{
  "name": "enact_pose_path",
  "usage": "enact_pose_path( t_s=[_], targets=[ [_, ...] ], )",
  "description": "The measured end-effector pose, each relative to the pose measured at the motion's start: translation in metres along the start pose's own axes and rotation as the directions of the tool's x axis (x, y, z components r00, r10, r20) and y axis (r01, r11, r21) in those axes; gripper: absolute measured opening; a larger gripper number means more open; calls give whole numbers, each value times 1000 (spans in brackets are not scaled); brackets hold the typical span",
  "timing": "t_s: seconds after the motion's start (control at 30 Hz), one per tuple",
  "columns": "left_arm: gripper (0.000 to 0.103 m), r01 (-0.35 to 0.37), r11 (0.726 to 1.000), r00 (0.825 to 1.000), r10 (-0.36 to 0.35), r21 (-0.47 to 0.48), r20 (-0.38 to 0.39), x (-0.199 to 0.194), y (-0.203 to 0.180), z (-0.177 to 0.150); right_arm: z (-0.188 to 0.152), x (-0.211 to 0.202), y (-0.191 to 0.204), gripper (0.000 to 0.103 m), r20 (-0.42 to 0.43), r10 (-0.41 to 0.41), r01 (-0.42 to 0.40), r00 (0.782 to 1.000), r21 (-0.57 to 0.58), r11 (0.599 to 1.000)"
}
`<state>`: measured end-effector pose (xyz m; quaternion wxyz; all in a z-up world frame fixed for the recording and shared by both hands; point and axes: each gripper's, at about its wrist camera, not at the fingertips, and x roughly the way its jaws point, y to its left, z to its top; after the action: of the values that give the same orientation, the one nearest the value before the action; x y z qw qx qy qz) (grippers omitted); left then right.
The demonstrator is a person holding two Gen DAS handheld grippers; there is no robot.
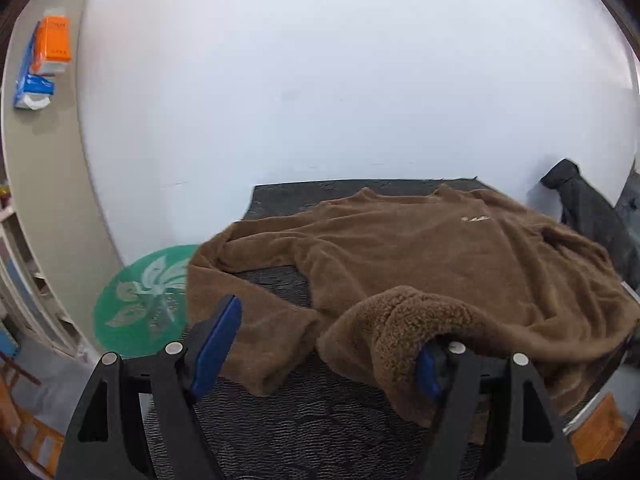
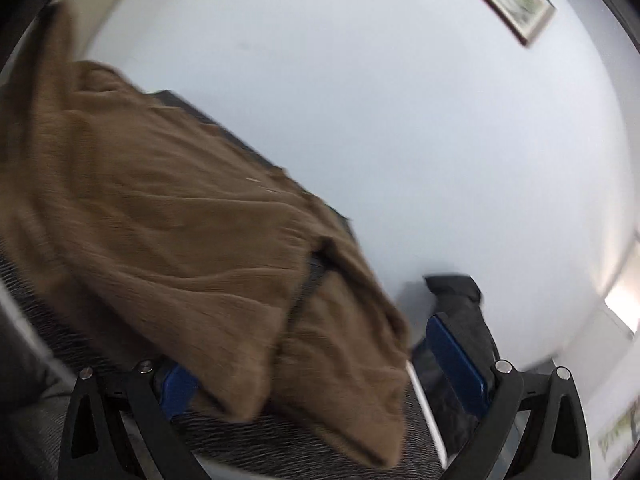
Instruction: Fold clothes
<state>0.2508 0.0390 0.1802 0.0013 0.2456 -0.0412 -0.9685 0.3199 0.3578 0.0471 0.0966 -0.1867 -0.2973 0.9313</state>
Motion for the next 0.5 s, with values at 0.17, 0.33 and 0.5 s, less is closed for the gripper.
enact_pose_path(
  t_s=[0.17, 0.33, 0.5],
  targets=[
    [86, -25, 995, 998, 30, 95, -49, 0, -2, -11, -2, 5, -57, 103, -56, 50, -34, 997, 258, 966],
    [88, 8, 989, 997, 3, 148, -72, -36, 17, -7, -1, -23, -94, 103, -58, 50, -28, 997, 321, 947],
    [91, 24, 991, 995, -10, 133, -101, -62, 37, 1, 0, -36, -92, 103, -116, 130, -89, 985, 308, 947]
  ],
)
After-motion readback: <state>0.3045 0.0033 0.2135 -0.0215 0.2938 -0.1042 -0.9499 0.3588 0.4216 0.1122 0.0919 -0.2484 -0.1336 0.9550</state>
